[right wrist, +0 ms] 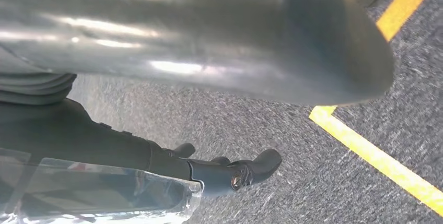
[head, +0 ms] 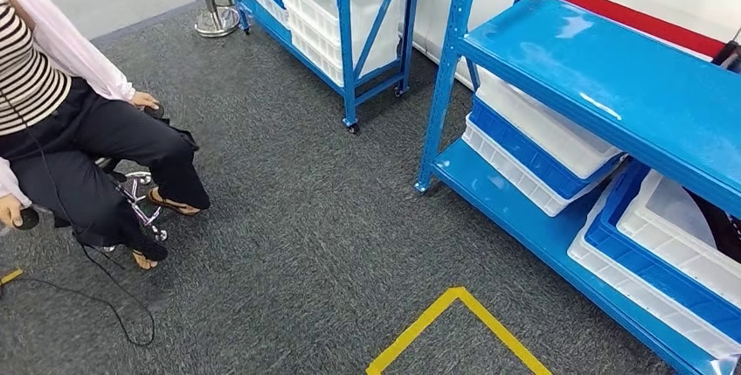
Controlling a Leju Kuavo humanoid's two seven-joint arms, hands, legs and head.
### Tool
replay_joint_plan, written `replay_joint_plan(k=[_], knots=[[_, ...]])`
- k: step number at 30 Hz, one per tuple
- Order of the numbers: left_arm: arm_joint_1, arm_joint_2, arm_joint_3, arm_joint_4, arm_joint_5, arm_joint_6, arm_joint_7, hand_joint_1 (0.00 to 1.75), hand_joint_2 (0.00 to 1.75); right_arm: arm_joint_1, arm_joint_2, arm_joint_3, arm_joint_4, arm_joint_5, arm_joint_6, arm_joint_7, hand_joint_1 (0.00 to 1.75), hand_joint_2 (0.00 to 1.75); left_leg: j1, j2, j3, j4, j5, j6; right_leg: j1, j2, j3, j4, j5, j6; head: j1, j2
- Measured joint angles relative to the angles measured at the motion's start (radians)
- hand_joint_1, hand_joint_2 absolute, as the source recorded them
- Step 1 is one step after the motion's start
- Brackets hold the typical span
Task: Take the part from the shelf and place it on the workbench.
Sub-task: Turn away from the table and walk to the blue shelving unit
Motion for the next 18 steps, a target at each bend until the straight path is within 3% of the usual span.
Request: replay_joint_plan(k=[2, 3, 5, 7, 8, 9, 10, 12, 14, 16, 18], knots=[[-0.002, -0.001, 0.0, 0.0, 0.001, 0.0, -0.002, 0.0, 0.0, 0.0, 0.0, 0.0, 0.0, 0.0, 0.0, 0.0, 0.0, 0.0, 0.003, 0.017, 0.01, -0.001, -0.007, -0.015, 0.001, 0.017, -0.003, 0.003, 0.003, -0.018, -0.001, 0.0], [-0.005, -0.001, 0.0, 0.0, 0.002, 0.0, -0.003, 0.0, 0.0, 0.001, 0.0, 0.0, 0.0, -0.001, 0.0, 0.0, 0.0, 0.0, 0.006, 0.011, 0.013, 0.003, -0.013, -0.021, -0.001, 0.029, -0.002, 0.002, 0.005, -0.024, -0.002, 0.0], [-0.006, -0.001, 0.0, 0.0, 0.004, 0.001, -0.004, 0.0, 0.0, 0.001, -0.001, -0.001, 0.0, 0.0, 0.0, 0.001, 0.0, 0.0, 0.011, -0.04, -0.013, 0.067, -0.061, -0.03, -0.006, 0.053, 0.003, 0.0, 0.01, -0.039, -0.005, 0.0], [-0.004, -0.001, 0.0, 0.0, 0.008, 0.001, -0.005, 0.0, 0.0, 0.0, 0.0, -0.001, 0.0, 0.0, 0.0, 0.002, 0.0, 0.0, 0.012, -0.089, -0.074, 0.2, -0.131, -0.03, -0.001, 0.077, 0.001, 0.001, 0.011, -0.048, -0.007, 0.0], [-0.002, -0.002, 0.0, 0.0, 0.01, 0.001, -0.005, 0.0, 0.0, 0.0, 0.0, -0.001, 0.0, 0.0, 0.0, 0.002, 0.0, 0.0, 0.012, -0.096, -0.105, 0.259, -0.151, -0.029, 0.003, 0.091, 0.001, 0.001, 0.012, -0.051, -0.007, 0.0], [-0.001, -0.001, 0.0, 0.0, 0.012, 0.001, -0.005, 0.0, 0.0, 0.001, 0.0, -0.001, 0.0, 0.0, 0.0, 0.003, 0.0, 0.0, 0.011, -0.099, -0.123, 0.288, -0.15, -0.027, 0.005, 0.106, 0.002, 0.002, 0.012, -0.051, -0.007, 0.0], [0.0, -0.001, 0.0, 0.0, 0.013, 0.001, -0.005, 0.0, 0.0, 0.002, 0.0, -0.001, 0.0, 0.0, 0.0, 0.003, 0.0, 0.0, 0.011, -0.101, -0.126, 0.282, -0.13, -0.023, 0.008, 0.121, 0.004, 0.002, 0.011, -0.051, -0.007, 0.0], [0.0, -0.001, 0.0, 0.0, 0.012, 0.001, -0.005, 0.0, 0.0, 0.002, -0.001, -0.001, 0.0, 0.0, 0.0, 0.004, 0.0, 0.0, 0.012, -0.117, -0.079, 0.166, -0.051, -0.014, 0.009, 0.147, 0.008, 0.002, 0.011, -0.051, -0.007, 0.0], [-0.001, 0.0, 0.0, 0.0, 0.011, 0.001, -0.005, 0.0, 0.0, 0.001, 0.0, -0.001, 0.0, 0.0, 0.0, 0.004, 0.0, 0.0, 0.011, -0.156, -0.031, 0.052, -0.003, -0.008, 0.013, 0.17, 0.006, 0.004, 0.012, -0.048, -0.007, 0.0], [-0.001, 0.0, 0.0, 0.0, 0.01, 0.001, -0.005, 0.0, 0.0, 0.001, 0.001, -0.001, 0.0, -0.001, 0.0, 0.004, 0.0, 0.0, 0.006, -0.172, -0.018, 0.017, 0.001, -0.002, 0.014, 0.188, -0.002, 0.002, 0.014, -0.04, -0.006, 0.0], [-0.002, -0.002, 0.001, 0.0, 0.01, 0.001, -0.005, 0.0, 0.0, 0.003, 0.001, -0.002, 0.0, -0.002, 0.0, 0.004, 0.0, 0.0, 0.004, -0.15, -0.014, 0.006, 0.008, 0.01, 0.013, 0.194, -0.013, 0.003, 0.016, -0.027, -0.006, 0.0]])
